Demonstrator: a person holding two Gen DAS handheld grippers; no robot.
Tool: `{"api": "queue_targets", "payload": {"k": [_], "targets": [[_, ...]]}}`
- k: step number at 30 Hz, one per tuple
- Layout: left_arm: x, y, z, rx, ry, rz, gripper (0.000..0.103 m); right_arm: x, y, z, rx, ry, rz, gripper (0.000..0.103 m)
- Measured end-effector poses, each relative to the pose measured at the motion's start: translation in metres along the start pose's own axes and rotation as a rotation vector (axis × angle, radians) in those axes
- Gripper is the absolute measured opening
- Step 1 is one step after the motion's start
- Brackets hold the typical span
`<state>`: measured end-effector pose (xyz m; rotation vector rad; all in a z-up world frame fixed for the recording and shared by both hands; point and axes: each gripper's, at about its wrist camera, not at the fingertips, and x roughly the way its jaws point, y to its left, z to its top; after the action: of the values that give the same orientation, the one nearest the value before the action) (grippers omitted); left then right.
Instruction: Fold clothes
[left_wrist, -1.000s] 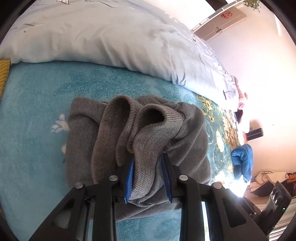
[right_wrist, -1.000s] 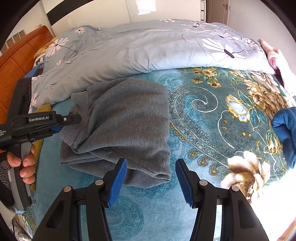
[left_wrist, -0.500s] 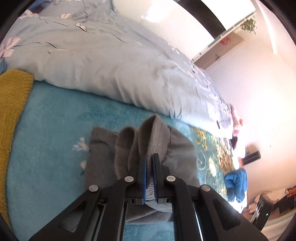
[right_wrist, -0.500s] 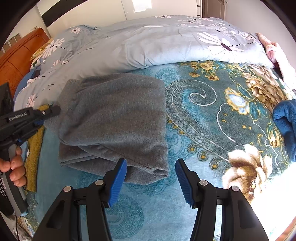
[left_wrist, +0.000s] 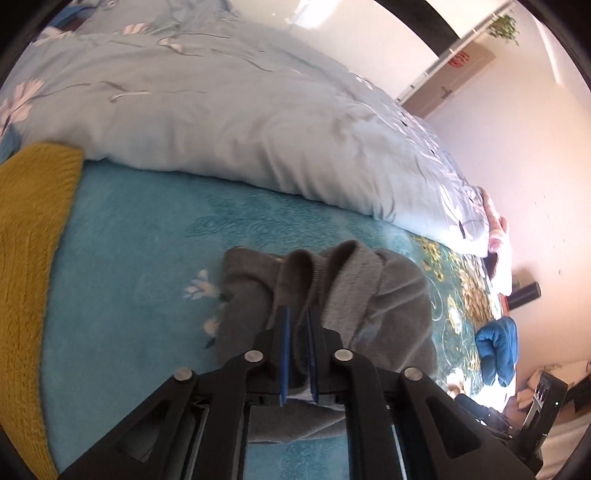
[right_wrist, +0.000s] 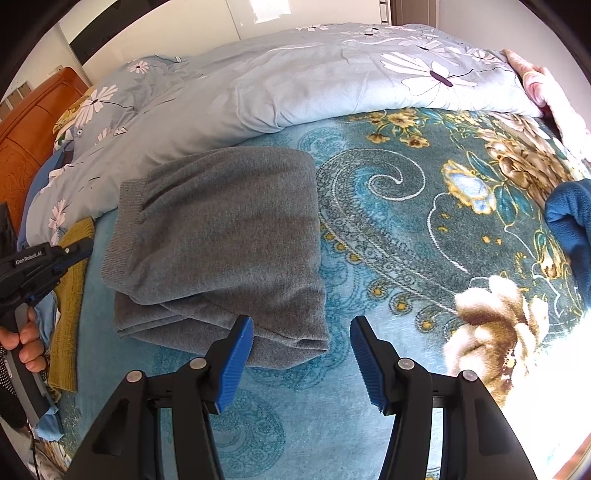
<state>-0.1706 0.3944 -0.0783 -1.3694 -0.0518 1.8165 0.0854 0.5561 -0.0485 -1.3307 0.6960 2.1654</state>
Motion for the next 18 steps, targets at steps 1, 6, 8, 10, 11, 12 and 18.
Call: {"api": "queue_targets", "payload": {"k": [1, 6, 8, 10, 11, 12, 18], "targets": [[0.004, -0.006, 0.003, 0.024, 0.009, -0.014, 0.040, -0.001, 0.001, 0.000, -0.002, 0.000, 0.001, 0.058], [0.035, -0.029, 0.014, 0.132, 0.063, 0.016, 0.061, 0.001, 0.000, -0.002, 0.004, 0.007, 0.007, 0.058], [0.051, -0.028, 0.011, 0.135, 0.117, 0.012, 0.061, 0.002, -0.001, -0.002, 0.010, 0.009, 0.009, 0.058], [0.057, -0.024, 0.009, 0.109, 0.139, -0.043, 0.060, 0.002, -0.003, -0.003, 0.012, 0.009, 0.007, 0.058], [0.058, -0.023, 0.008, 0.100, 0.138, -0.061, 0.060, 0.002, -0.004, -0.004, 0.012, 0.009, 0.005, 0.058], [0.059, -0.022, 0.009, 0.094, 0.132, -0.067, 0.060, 0.002, -0.006, -0.004, 0.012, 0.010, 0.003, 0.058], [0.048, -0.009, 0.010, 0.006, 0.088, -0.124, 0.013, 0.004, -0.013, -0.007, 0.021, 0.026, -0.005, 0.058]]}}
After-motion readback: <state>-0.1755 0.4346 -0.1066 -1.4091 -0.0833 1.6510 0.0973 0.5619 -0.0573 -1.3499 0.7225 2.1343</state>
